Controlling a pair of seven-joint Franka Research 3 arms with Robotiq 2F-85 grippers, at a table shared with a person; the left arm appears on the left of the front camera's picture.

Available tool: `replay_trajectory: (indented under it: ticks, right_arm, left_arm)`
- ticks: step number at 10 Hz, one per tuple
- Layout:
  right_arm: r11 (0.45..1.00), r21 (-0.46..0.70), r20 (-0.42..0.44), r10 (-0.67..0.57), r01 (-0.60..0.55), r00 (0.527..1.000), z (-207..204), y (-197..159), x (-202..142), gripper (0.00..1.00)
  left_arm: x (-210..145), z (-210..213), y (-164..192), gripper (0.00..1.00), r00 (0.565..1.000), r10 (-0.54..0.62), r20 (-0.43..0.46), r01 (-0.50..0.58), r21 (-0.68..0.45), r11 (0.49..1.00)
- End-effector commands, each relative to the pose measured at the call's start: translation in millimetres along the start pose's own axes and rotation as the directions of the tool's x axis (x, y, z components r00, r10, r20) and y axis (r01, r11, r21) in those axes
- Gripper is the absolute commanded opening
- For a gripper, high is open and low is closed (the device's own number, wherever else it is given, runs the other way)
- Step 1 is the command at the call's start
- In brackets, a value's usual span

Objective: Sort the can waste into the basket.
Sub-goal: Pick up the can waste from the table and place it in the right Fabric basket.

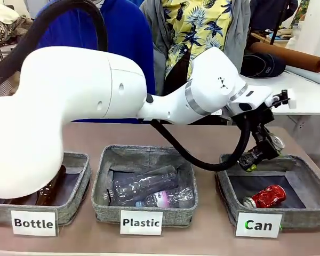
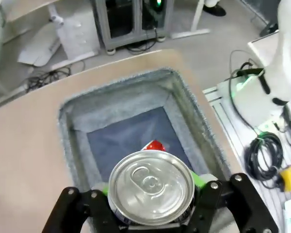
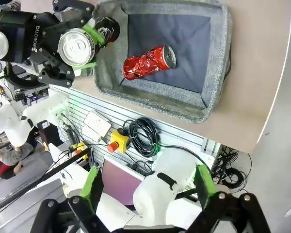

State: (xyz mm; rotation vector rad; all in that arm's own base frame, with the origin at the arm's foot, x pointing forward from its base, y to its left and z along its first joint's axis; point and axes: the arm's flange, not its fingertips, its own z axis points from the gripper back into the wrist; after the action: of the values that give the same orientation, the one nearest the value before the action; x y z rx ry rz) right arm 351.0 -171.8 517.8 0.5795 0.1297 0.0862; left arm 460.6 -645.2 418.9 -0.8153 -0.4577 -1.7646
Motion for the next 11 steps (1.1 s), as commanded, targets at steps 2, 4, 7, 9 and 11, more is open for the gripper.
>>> replay_trajectory:
  ticks: [2,4,7,9,11]
  right_arm:
    - [1.0,-0.013,-0.018,-0.007,0.007,1.0,5,1,1,1.0]
    - [1.0,-0.013,-0.018,-0.007,0.007,1.0,5,1,1,1.0]
    - [1.0,-0.013,-0.018,-0.007,0.007,1.0,5,1,1,1.0]
    - [1.0,-0.013,-0.018,-0.007,0.007,1.0,5,1,1,1.0]
    - [1.0,0.0,0.0,-0.001,0.001,1.0,0,0,0,1.0]
  left_arm:
    - [21,0,6,0.91,0.999,-0.039,0.026,0.04,-0.053,0.998]
    - [20,4,4,1.0,0.999,-0.042,0.031,0.044,-0.046,0.998]
    - [18,3,1,1.0,0.998,-0.05,0.039,0.052,-0.054,0.997]
    - [20,4,-4,1.0,0.997,-0.059,0.04,0.061,-0.062,0.996]
    - [18,12,-11,1.0,0.997,-0.05,0.056,0.055,-0.076,0.996]
